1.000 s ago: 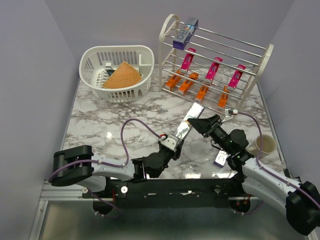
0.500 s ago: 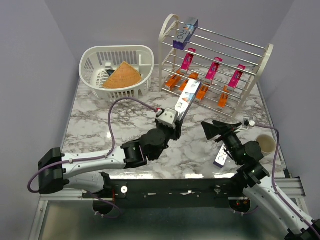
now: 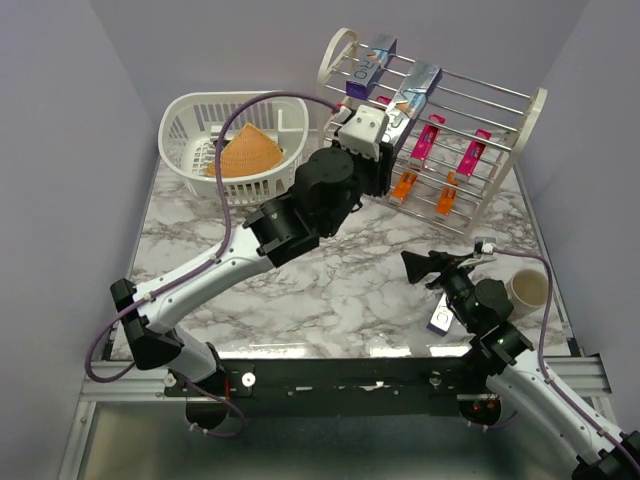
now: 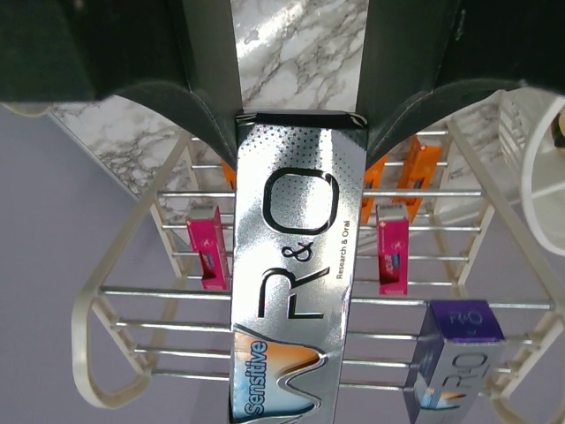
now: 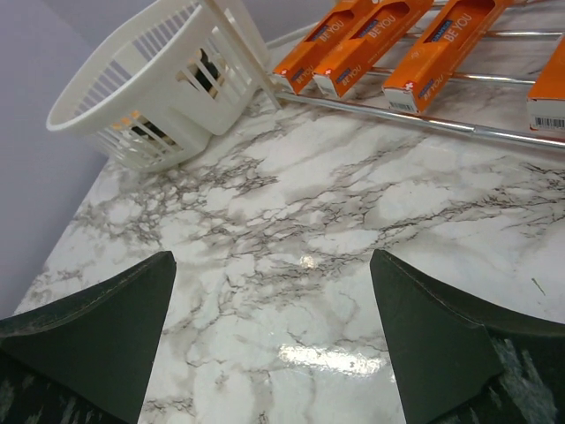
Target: Place and organize the toothpastes onto the shelf
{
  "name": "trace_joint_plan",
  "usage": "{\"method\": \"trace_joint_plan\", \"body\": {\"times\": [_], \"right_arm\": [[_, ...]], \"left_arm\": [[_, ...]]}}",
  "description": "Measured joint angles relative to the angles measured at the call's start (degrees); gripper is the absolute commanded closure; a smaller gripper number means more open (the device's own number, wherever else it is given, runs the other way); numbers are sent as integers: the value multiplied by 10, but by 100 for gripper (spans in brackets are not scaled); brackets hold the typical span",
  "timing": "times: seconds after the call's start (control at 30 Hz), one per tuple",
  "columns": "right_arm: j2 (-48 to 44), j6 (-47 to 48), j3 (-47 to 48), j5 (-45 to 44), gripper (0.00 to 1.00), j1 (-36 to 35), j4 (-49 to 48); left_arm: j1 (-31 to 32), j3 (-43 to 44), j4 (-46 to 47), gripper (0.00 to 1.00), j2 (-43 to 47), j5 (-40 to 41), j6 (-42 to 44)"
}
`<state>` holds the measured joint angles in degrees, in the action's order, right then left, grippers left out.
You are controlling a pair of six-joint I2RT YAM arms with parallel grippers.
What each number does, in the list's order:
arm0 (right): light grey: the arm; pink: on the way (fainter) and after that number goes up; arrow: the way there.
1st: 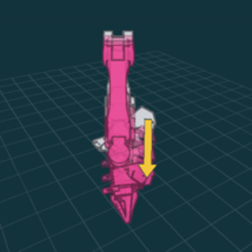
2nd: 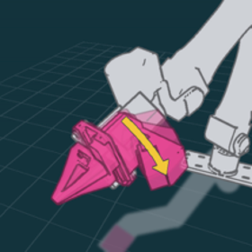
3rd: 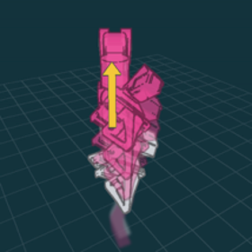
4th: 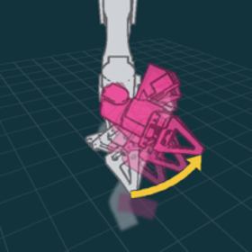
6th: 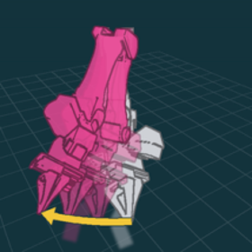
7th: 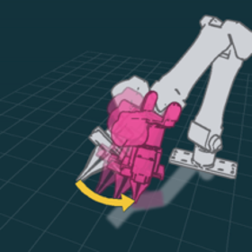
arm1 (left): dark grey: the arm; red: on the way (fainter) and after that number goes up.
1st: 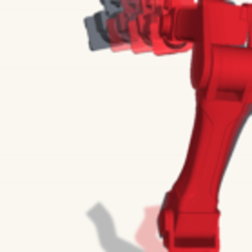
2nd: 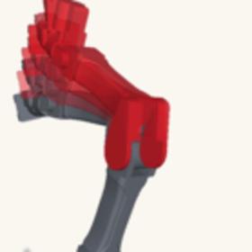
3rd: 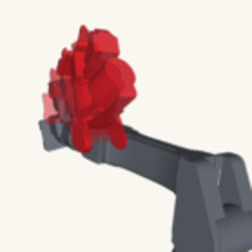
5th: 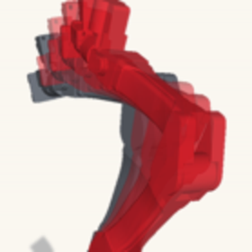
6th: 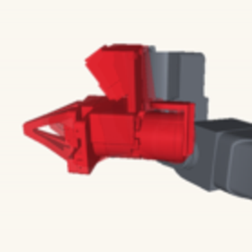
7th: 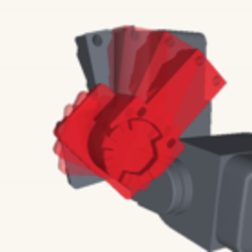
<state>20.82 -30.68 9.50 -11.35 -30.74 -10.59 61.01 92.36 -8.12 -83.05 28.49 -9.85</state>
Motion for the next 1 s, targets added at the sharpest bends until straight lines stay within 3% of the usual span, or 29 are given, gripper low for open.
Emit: {"method": "trace_joint_plan", "body": {"times": [0.47,1.0], "right_arm": [[48,35,-3,-12,0,0,-13],[103,46,-2,-11,0,0,-31]], "left_arm": [[-87,394,-132,76,-294,-98,36],[-148,418,-58,70,-377,-143,43]]}}
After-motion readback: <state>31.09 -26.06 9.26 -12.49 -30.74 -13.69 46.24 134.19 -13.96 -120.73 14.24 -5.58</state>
